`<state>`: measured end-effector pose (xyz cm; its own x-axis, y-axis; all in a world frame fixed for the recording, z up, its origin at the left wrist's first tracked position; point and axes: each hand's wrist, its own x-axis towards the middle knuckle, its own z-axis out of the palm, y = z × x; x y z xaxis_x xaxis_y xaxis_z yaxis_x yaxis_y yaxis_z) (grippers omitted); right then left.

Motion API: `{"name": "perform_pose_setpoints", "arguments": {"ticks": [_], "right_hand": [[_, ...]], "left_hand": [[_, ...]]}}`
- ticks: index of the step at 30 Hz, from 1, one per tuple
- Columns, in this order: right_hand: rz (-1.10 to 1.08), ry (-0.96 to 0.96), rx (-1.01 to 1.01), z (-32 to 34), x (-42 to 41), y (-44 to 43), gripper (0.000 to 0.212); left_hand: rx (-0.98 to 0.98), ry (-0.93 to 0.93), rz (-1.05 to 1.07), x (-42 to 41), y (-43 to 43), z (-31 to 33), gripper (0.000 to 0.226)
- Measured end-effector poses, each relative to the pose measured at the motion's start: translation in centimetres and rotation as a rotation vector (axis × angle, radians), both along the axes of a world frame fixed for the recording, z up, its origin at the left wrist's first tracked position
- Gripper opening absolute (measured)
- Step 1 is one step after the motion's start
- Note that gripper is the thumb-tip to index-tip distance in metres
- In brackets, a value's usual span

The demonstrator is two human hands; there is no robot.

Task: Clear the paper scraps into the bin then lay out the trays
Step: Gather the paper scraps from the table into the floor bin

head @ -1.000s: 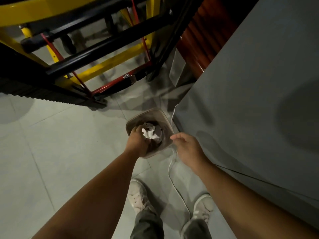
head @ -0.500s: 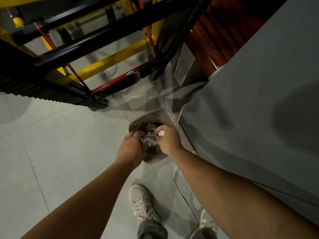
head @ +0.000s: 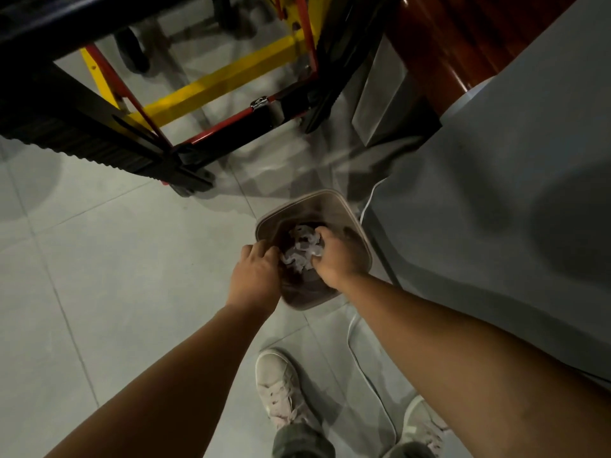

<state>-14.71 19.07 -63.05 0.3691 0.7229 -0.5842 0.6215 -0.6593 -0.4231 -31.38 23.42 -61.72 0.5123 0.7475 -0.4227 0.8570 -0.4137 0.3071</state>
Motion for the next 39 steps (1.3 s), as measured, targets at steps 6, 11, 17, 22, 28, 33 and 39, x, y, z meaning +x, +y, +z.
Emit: {"name": "perform_pose_setpoints", "arguments": {"ticks": [6, 11, 17, 22, 28, 33, 39], "right_hand": [[-0.016, 0.133, 0.003, 3.9, 0.0, -1.8, 0.049], [-0.039, 0.111, 0.153, 11.7, 0.9, -3.4, 0.045], [-0.161, 0.108, 0.410, 26.5, 2.2, -5.2, 0.034], [-0.155, 0.078, 0.581, 41.8, 2.1, -9.0, 0.034], [-0.149, 0.005, 0.706, 55.1, 4.4, -15.7, 0.036], [-0.179, -0.080, 0.786, 61.7, 8.4, -21.3, 0.035], [-0.320, -0.233, 0.762, 64.2, 13.6, -31.2, 0.036]], "left_hand": [[-0.050, -0.020, -0.001, -0.1, -0.3, 2.3, 0.030], [-0.042, -0.048, 0.060, 1.9, -0.4, 8.7, 0.042], [0.037, -0.296, 0.115, 5.9, -2.5, 22.8, 0.038], [0.113, -0.473, 0.090, 7.8, -5.3, 37.0, 0.031], [0.157, -0.561, 0.124, 9.8, -10.3, 51.7, 0.031], [0.197, -0.590, 0.001, 13.0, -14.5, 59.0, 0.032], [0.180, -0.581, -0.172, 18.6, -21.0, 63.3, 0.034]]}}
